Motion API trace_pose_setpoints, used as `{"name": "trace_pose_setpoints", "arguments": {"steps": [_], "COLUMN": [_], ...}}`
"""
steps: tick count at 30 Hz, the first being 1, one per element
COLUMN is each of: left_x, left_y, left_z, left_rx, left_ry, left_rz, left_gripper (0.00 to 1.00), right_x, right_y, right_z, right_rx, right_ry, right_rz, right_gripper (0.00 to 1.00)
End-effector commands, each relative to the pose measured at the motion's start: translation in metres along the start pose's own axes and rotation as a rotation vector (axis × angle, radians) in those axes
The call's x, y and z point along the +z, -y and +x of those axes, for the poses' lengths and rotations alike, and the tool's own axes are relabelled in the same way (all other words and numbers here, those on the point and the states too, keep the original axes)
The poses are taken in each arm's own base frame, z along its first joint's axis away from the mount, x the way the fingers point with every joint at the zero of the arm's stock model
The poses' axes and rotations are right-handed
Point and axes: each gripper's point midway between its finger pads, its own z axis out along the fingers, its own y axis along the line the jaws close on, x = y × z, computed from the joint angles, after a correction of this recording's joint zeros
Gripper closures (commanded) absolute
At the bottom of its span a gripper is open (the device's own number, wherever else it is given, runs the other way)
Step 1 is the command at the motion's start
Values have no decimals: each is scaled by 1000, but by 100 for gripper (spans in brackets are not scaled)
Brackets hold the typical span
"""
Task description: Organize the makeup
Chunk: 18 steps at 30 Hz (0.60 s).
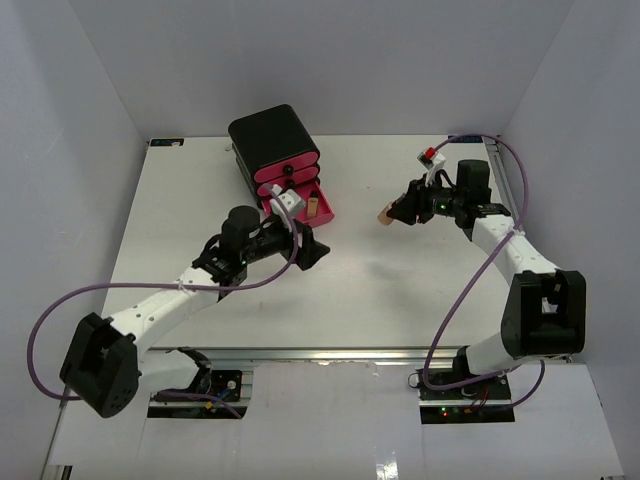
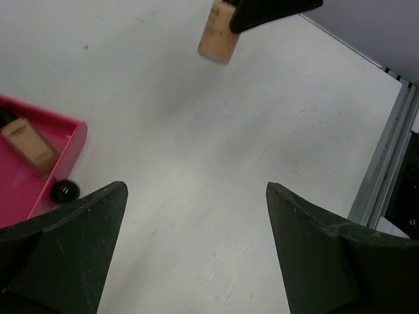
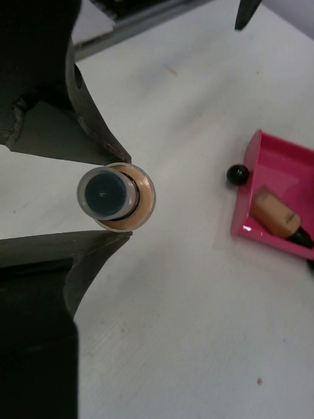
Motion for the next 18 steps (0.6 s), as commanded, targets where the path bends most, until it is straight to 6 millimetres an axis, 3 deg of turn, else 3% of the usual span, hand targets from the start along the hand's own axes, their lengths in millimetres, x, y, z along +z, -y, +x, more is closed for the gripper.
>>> {"name": "trace_pose_setpoints", "arguments": {"steps": [1, 8, 12, 18], "left_x": [41, 96, 115, 125], "left_y": [27, 43, 52, 59], "left_z": [-61, -64, -58, -39], "left_rx": [107, 167, 196, 226], "left_ry": [119, 83, 41, -20], "left_rz": [-3, -11, 12, 19], "left_gripper": [2, 2, 2, 2], "right_x": [-16, -28, -32, -35], "right_y": [-52, -74, -81, -85], "right_z": [10, 17, 17, 14], "right_rx": [152, 186, 195, 198], "right_ry": [-14, -12, -8, -2], "right_rz": [-200, -249, -264, -274], "right_gripper": [79, 79, 79, 79]}}
